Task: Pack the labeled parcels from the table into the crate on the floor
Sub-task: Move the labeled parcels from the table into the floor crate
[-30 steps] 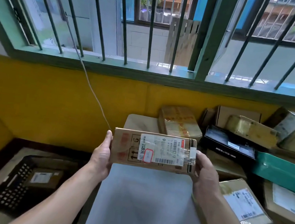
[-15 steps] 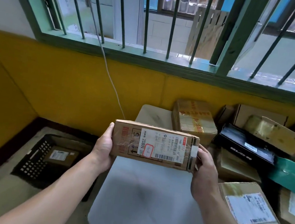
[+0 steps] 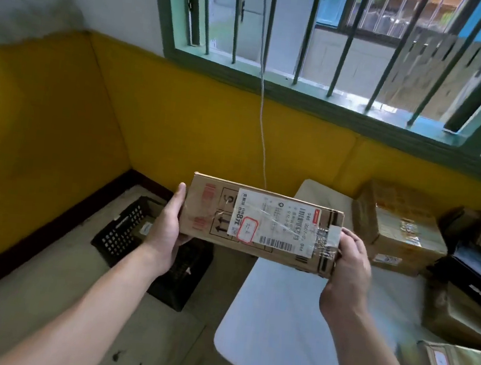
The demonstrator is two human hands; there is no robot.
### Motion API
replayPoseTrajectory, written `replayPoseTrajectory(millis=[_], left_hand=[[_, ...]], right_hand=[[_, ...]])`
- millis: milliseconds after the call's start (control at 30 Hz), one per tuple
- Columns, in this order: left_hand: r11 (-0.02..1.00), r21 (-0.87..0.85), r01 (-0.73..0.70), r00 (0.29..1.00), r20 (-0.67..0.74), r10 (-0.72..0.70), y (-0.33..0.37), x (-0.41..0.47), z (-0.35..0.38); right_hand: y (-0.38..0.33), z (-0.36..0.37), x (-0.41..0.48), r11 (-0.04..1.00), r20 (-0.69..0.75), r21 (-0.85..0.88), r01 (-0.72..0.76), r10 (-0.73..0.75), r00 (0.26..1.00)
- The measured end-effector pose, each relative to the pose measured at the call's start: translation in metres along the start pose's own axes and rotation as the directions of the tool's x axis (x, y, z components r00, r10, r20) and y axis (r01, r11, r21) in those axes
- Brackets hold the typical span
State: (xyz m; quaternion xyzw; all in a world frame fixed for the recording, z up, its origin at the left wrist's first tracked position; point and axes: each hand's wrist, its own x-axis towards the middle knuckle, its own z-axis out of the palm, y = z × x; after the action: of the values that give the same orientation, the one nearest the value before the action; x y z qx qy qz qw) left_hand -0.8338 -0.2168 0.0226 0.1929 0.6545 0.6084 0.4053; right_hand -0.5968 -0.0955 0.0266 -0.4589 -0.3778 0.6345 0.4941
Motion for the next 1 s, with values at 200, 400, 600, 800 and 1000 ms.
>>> replayPoseTrajectory(millis=[200, 400, 600, 800, 1000], left_hand=[[1.0, -0.013, 0.0, 1.0, 0.003, 0.0, 0.01, 0.013, -0.116], [0.998, -0.026, -0.051, 0.995, -0.086, 0.048, 0.01, 0.038, -0.207], [0.99, -0.024, 0.136, 0.982, -0.126, -0.138, -0.012, 0.09, -0.256], [0.97, 0.009, 0.242, 0.95, -0.208, -0.234, -0.042, 0.189, -0.299], [0.905, 0.09, 0.416, 0.905, -0.136, -0.403, -0.062, 0.28, -0.328]], right_hand=[[0.042, 0.104, -0.039, 0.99, 0.093, -0.138, -0.004, 0.017, 0.996], [0.091, 0.187, -0.063, 0.957, 0.247, -0.27, -0.108, 0.178, 0.953], [0.145, 0.24, -0.036, 0.917, 0.193, -0.349, -0.193, 0.272, 0.943], [0.214, 0.303, 0.02, 0.876, 0.125, -0.409, -0.258, 0.334, 0.934], [0.271, 0.35, 0.069, 0.826, 0.036, -0.405, -0.393, 0.444, 0.895]])
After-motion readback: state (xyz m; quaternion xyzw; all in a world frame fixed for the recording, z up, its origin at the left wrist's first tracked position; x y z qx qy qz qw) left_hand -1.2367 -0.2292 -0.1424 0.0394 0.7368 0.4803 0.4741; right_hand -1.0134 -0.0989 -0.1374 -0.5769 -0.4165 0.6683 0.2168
